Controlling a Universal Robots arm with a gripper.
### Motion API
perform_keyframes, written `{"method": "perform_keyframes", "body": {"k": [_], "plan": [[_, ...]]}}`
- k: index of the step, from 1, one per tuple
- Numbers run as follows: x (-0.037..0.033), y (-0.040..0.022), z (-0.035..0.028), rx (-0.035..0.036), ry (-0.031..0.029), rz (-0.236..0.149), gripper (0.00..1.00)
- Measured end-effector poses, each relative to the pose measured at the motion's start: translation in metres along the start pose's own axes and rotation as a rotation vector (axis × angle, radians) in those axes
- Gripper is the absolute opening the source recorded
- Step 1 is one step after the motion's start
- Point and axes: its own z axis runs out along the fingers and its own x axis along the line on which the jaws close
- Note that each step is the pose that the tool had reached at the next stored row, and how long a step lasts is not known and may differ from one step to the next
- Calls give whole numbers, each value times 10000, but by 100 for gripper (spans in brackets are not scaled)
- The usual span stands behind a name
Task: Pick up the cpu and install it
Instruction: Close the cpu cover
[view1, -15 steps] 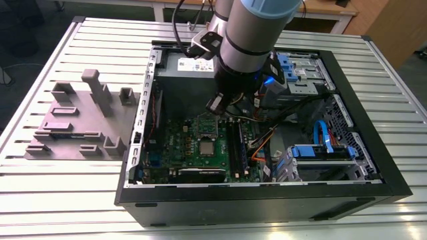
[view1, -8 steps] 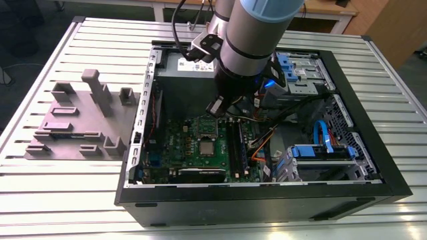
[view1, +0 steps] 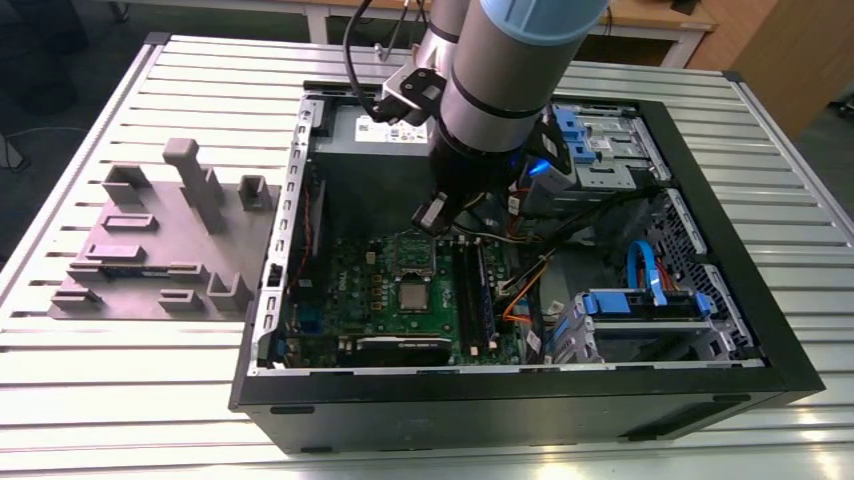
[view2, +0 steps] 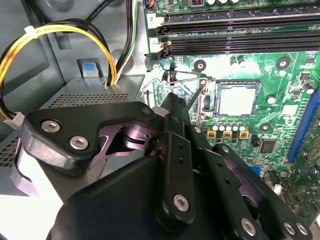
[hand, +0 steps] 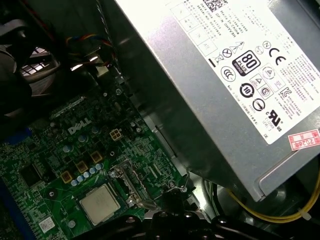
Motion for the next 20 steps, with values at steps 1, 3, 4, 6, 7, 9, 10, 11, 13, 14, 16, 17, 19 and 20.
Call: {"method": "perform_keyframes", "body": {"k": [1, 3, 4, 6, 7, 9, 10, 11, 13, 14, 16, 17, 19, 20], "plan": [[0, 0, 0, 0, 0, 0, 10], [37, -25, -7, 0, 1, -2, 10], [37, -26, -7, 0, 1, -2, 10], [40, -27, -7, 0, 1, -2, 10], [43, -29, -8, 0, 1, -2, 10], [48, -33, -9, 0, 1, -2, 10], [50, -34, -9, 0, 1, -2, 10], [53, -36, -10, 0, 1, -2, 10], [57, -39, -11, 0, 2, -2, 10], [59, -41, -11, 1, 2, -1, 10], [63, -43, -12, 0, 1, -2, 10], [65, -45, -12, 0, 1, -2, 10], [69, -47, -13, 0, 1, -2, 10], [70, -48, -13, 1, 1, -2, 10]]}}
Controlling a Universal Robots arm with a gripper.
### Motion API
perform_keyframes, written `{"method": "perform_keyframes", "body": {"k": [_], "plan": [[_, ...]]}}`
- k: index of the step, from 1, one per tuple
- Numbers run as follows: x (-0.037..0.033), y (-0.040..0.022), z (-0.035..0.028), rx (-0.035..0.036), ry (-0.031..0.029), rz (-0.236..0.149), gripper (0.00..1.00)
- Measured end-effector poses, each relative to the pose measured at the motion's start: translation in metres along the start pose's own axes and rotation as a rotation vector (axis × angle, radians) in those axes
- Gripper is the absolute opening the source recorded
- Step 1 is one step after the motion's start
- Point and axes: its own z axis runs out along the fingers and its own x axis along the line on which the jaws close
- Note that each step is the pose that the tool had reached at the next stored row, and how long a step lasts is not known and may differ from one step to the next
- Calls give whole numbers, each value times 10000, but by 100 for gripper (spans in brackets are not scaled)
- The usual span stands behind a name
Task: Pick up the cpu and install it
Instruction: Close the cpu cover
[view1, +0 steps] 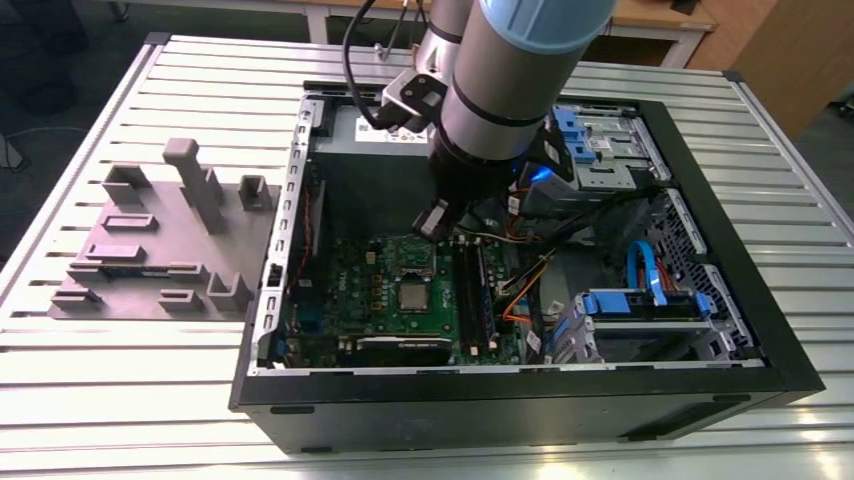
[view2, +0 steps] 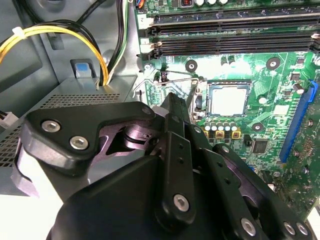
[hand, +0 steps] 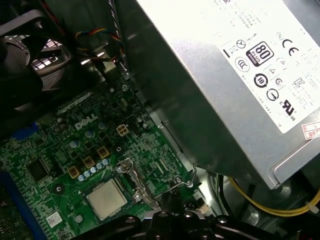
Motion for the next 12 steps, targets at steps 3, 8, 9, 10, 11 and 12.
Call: {"method": "perform_keyframes", "body": {"k": [3, 8, 9, 10, 11, 12], "plan": [[5, -3, -1, 1, 3, 1, 10], [26, -18, -5, 2, 5, 0, 10], [31, -21, -6, 2, 5, 1, 10], [35, -23, -7, 2, 4, 1, 10], [39, -27, -8, 3, 5, 0, 10], [45, -31, -9, 4, 7, 1, 10]]}}
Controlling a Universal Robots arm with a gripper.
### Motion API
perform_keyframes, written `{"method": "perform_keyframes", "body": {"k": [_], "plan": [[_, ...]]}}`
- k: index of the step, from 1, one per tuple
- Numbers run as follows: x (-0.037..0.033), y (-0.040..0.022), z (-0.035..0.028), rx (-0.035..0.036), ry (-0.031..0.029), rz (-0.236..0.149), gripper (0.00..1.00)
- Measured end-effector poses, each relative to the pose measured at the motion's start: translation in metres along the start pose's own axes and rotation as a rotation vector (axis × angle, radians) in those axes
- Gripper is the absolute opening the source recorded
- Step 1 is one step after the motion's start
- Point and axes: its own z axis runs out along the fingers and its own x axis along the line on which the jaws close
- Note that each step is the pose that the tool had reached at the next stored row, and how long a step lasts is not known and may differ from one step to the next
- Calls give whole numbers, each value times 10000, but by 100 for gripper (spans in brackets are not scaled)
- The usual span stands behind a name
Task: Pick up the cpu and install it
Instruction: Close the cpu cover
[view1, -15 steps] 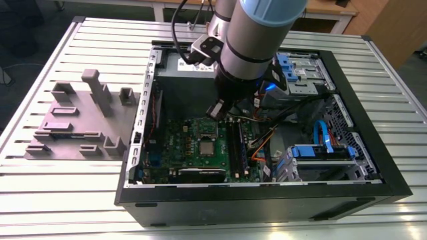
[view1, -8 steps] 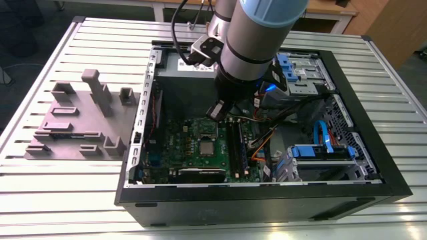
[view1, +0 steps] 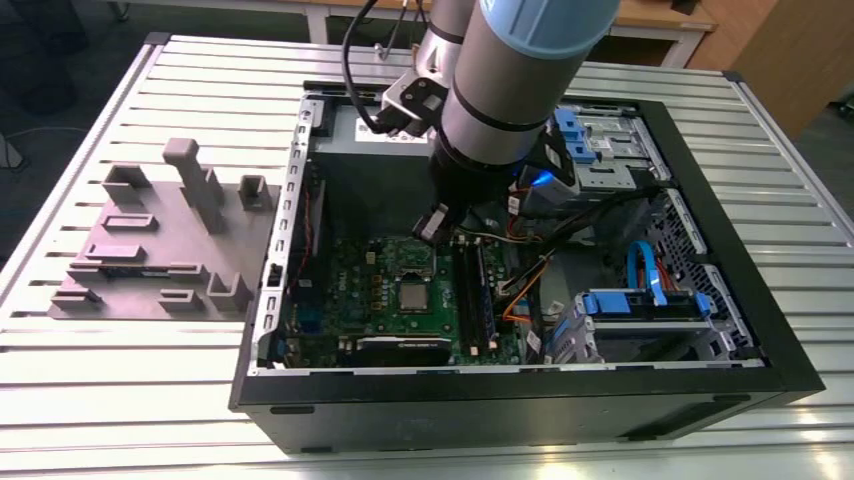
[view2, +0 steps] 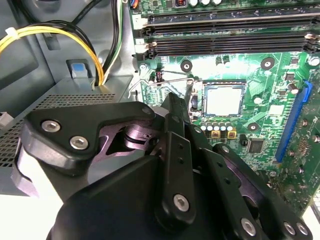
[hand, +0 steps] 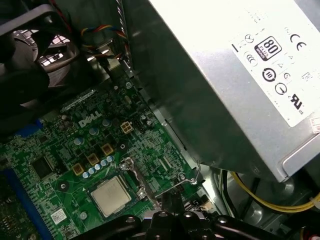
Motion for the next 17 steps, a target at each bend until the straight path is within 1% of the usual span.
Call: {"method": "perform_keyframes", "body": {"k": [11, 17], "plan": [[50, -34, -8, 15, 20, 2, 10], [78, -53, -13, 33, 46, 5, 10]]}}
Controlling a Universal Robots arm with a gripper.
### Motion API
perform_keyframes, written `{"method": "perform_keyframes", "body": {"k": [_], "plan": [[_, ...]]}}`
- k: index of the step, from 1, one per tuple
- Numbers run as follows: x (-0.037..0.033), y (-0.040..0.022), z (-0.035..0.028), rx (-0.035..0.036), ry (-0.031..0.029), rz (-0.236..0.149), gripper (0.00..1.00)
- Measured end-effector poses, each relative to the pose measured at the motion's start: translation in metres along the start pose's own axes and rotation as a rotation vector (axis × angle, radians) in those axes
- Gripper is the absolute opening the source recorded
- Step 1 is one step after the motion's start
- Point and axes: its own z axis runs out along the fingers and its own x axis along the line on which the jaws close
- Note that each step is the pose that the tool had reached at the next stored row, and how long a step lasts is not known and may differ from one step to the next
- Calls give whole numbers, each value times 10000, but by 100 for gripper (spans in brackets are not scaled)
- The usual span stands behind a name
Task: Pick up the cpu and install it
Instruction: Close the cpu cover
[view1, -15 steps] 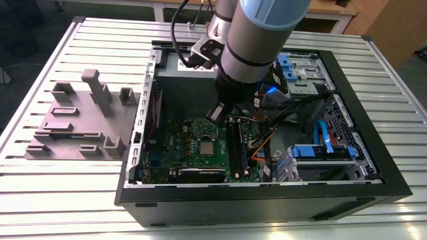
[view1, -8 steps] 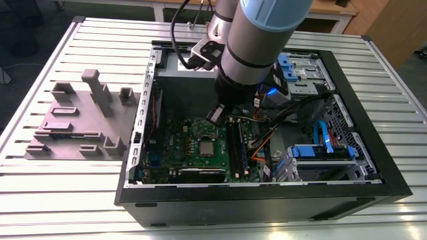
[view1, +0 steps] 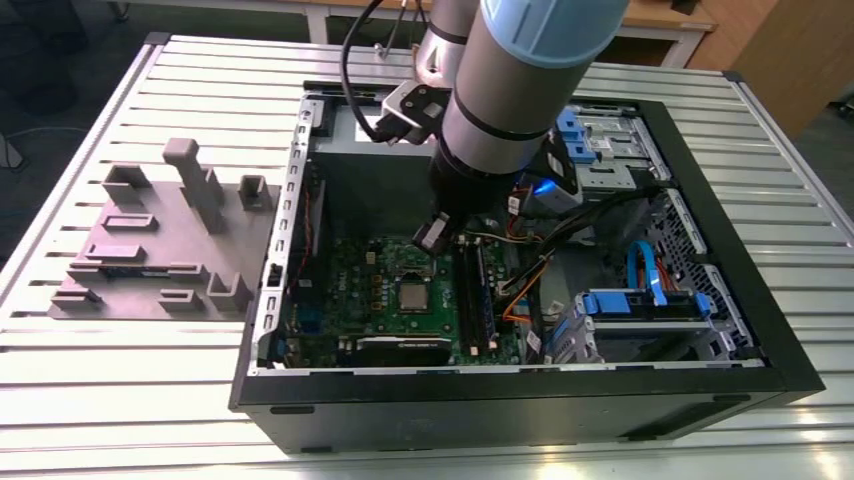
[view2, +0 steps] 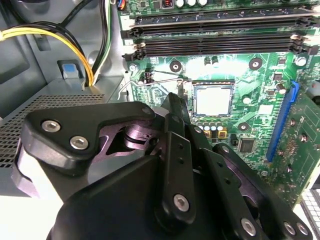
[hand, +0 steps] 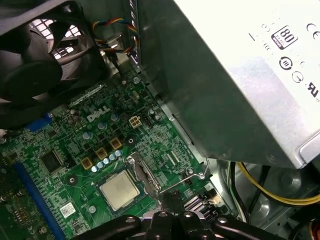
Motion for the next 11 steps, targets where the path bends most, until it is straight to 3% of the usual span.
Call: {"method": "perform_keyframes", "body": {"k": [11], "plan": [[30, -21, -6, 23, 33, 3, 10]]}}
